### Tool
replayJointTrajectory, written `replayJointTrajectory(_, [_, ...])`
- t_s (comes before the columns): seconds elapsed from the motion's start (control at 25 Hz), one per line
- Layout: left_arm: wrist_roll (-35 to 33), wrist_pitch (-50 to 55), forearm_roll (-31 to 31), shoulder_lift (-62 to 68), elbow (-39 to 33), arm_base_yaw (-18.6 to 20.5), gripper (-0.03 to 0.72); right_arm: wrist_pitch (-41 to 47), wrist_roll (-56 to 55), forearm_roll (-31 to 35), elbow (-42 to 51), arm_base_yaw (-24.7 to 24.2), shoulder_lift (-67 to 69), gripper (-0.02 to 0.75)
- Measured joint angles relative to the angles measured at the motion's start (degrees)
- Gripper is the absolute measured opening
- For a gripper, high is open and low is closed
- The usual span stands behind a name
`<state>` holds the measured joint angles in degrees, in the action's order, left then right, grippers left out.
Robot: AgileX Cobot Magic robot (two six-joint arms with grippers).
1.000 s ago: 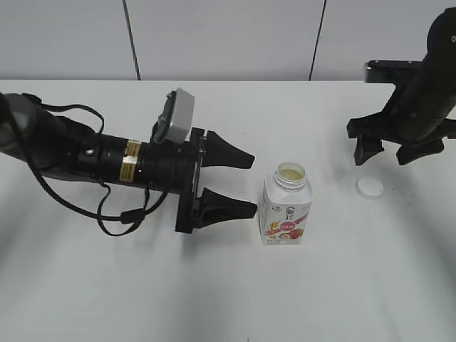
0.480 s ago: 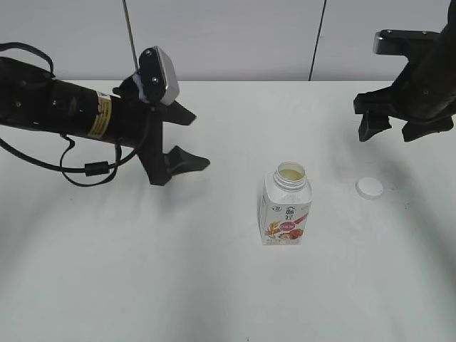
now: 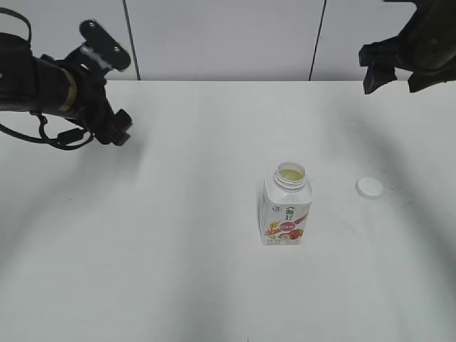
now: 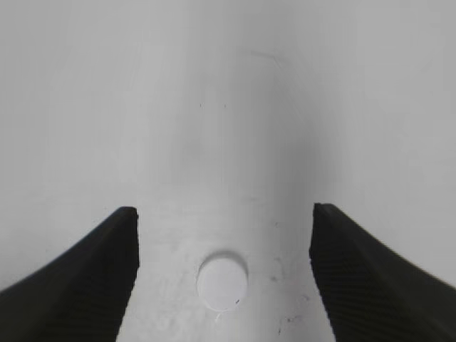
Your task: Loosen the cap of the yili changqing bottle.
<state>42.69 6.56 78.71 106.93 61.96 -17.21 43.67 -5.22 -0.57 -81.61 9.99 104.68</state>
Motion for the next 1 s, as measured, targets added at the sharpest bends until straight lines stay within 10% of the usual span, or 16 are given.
replayJointTrajectory(0.16, [-2.6, 13.1, -9.4, -2.7, 0.0, 0.0, 0.587, 1.2, 0.0, -3.4, -4.0, 0.0, 0.0, 0.586])
replayJointTrajectory(0.64, [-38.2, 37.7, -53.8, -6.5, 11.0, 4.6, 0.586, 10.0, 1.8, -8.4, -13.3, 0.0, 0.0, 0.586])
replayJointTrajectory(1.0, [-43.2, 51.3, -66.0, -6.7, 20.3, 10.9, 0.586, 24.3, 5.2, -4.3, -18.0, -1.7, 0.0, 0.586])
